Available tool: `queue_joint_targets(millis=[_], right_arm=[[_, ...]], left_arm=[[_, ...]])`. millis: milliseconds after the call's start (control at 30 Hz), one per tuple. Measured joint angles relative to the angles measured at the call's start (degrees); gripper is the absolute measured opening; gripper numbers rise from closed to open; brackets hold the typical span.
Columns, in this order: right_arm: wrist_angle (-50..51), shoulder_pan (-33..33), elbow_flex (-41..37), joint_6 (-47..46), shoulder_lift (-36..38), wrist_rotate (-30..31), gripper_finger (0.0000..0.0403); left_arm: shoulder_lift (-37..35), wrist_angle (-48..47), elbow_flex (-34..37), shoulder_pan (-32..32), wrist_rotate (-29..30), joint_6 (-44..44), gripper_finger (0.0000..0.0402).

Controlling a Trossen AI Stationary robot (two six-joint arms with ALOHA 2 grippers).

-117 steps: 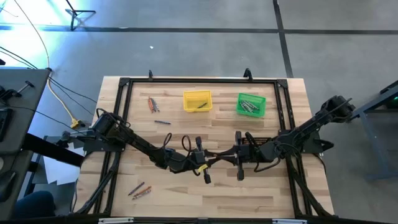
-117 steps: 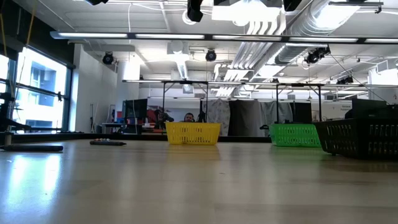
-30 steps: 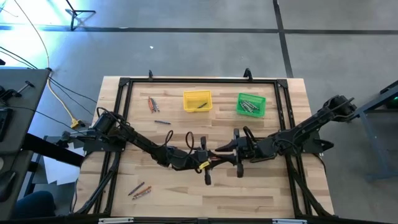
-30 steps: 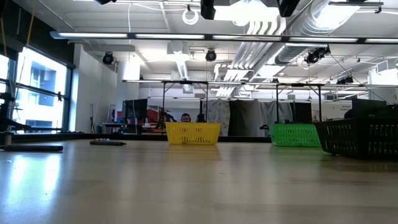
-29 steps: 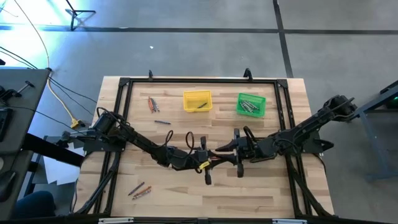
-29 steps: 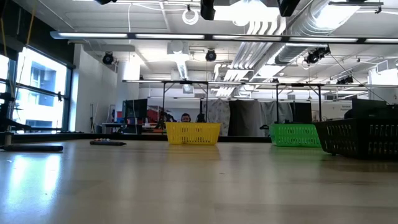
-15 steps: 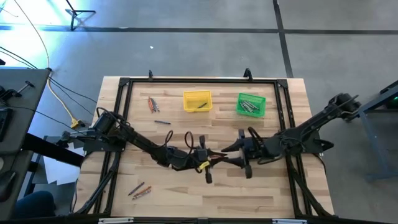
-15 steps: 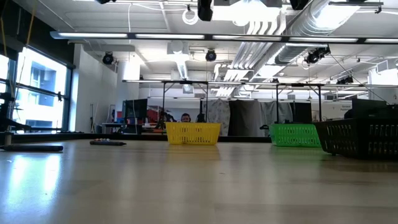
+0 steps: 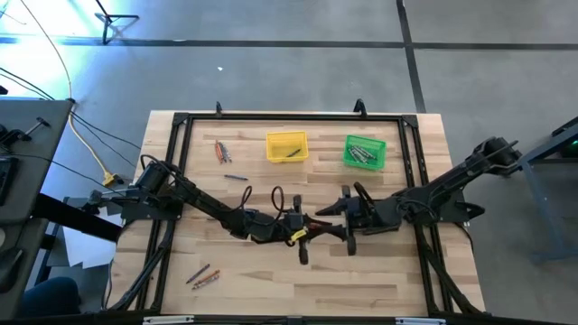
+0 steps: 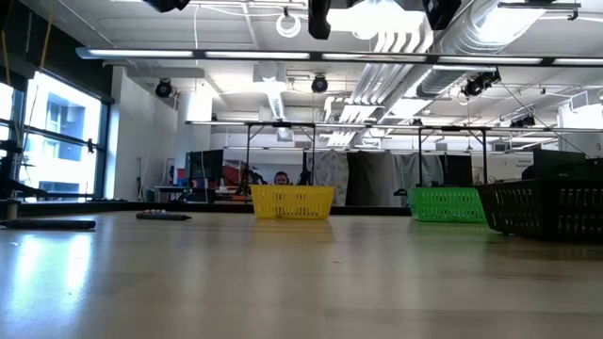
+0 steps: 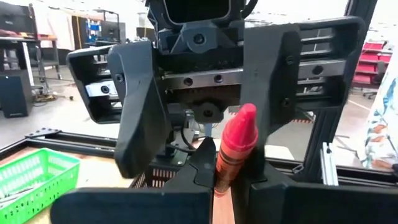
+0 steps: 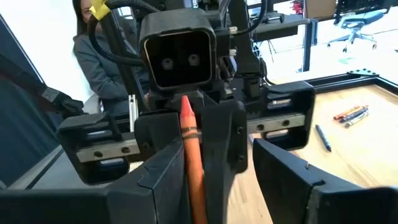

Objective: Sort crayons
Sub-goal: Put the orange crayon into the black basket

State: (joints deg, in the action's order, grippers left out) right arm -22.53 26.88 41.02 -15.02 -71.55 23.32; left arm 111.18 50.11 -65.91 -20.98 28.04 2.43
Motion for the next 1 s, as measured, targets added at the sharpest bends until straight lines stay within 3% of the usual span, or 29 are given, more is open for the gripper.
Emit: queue_joint_targets(millis=[333, 467, 600, 1000], right_arm=[[0.07, -0.90, 2.67, 2.03, -2.77, -0.90, 0.0163], [0.10, -0.93, 2.80, 1.67, -2.79, -1.32, 0.0108], [0.24, -0.95, 2.88, 0.87, -2.79, -2.14, 0.0023], [5.62, -2.58, 3.05, -3.12, -0.66, -2.12, 0.0005]], left_arm=[[0.00, 0.25, 0.09, 0.18, -0.80, 0.36, 0.0000], [0.00, 0.44, 0.09, 0.21, -0.28, 0.50, 0.0002], [0.00, 0.42, 0.09, 0.30, -0.33, 1.60, 0.0013], [-0.44, 0.35, 0.09, 0.30, -0.36, 3.02, 0.0117]])
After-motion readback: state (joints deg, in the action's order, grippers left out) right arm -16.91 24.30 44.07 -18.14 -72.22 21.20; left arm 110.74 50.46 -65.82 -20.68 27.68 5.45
